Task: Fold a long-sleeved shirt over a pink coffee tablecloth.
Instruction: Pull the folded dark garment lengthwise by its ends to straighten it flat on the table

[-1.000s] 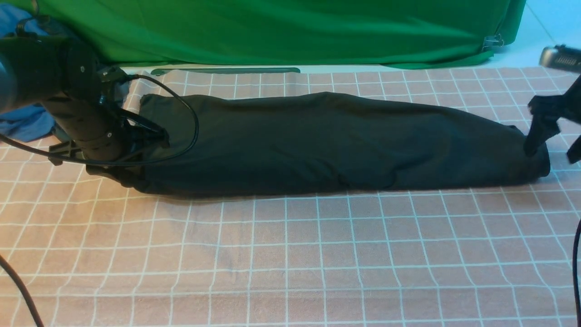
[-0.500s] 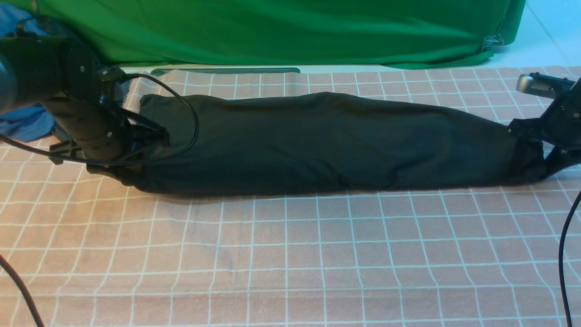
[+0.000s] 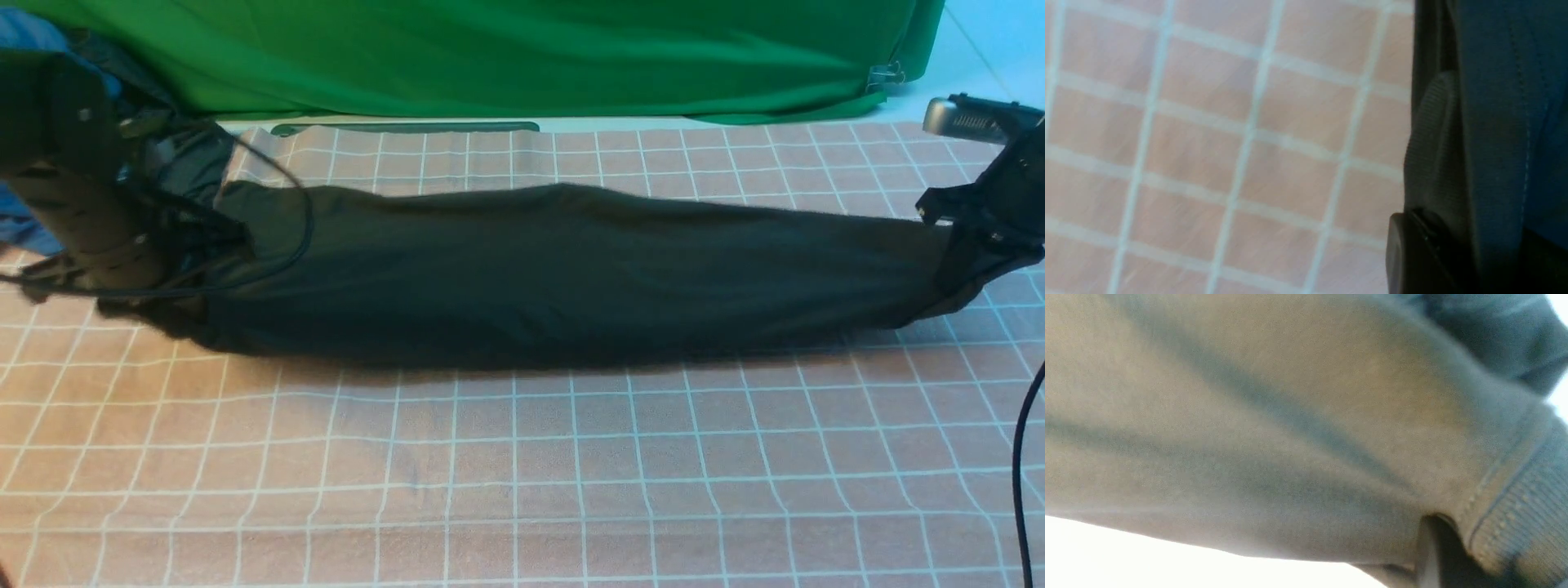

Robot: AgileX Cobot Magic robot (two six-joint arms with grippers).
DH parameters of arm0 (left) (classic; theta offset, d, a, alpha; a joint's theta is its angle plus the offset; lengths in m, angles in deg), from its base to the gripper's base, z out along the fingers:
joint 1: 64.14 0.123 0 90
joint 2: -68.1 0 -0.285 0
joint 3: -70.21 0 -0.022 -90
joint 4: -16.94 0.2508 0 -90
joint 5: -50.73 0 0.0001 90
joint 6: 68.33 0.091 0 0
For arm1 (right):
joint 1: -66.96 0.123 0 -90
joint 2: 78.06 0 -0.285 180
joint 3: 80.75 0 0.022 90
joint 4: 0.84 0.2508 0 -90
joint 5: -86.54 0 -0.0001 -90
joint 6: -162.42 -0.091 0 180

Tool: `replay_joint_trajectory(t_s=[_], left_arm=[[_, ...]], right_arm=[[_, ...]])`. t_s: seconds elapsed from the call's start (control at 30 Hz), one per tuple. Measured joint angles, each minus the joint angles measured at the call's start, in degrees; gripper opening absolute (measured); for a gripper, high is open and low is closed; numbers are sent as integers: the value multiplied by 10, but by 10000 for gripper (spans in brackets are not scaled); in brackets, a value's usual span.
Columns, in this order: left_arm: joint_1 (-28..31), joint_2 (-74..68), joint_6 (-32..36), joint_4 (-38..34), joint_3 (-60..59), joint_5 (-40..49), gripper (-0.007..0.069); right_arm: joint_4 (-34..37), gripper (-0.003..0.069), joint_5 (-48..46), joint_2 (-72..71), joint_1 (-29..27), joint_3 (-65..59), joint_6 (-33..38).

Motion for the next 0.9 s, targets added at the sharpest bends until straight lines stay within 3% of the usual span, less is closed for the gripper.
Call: replay_joint_trajectory(t_s=[0.3, 0.67, 0.77, 0.9], left_arm=[[104, 114, 4, -58, -112, 40, 196], [114, 160, 18, -60, -184, 81, 196], [114, 160, 19, -65, -184, 80, 196], [114, 160, 20, -56, -184, 82, 197]], right_arm=[[15, 64, -8, -137, 3, -206, 0], [4, 78, 61, -171, 3, -361, 0], [2, 132, 66, -172, 3, -363, 0], [-8, 267, 67, -173, 3, -363, 2]])
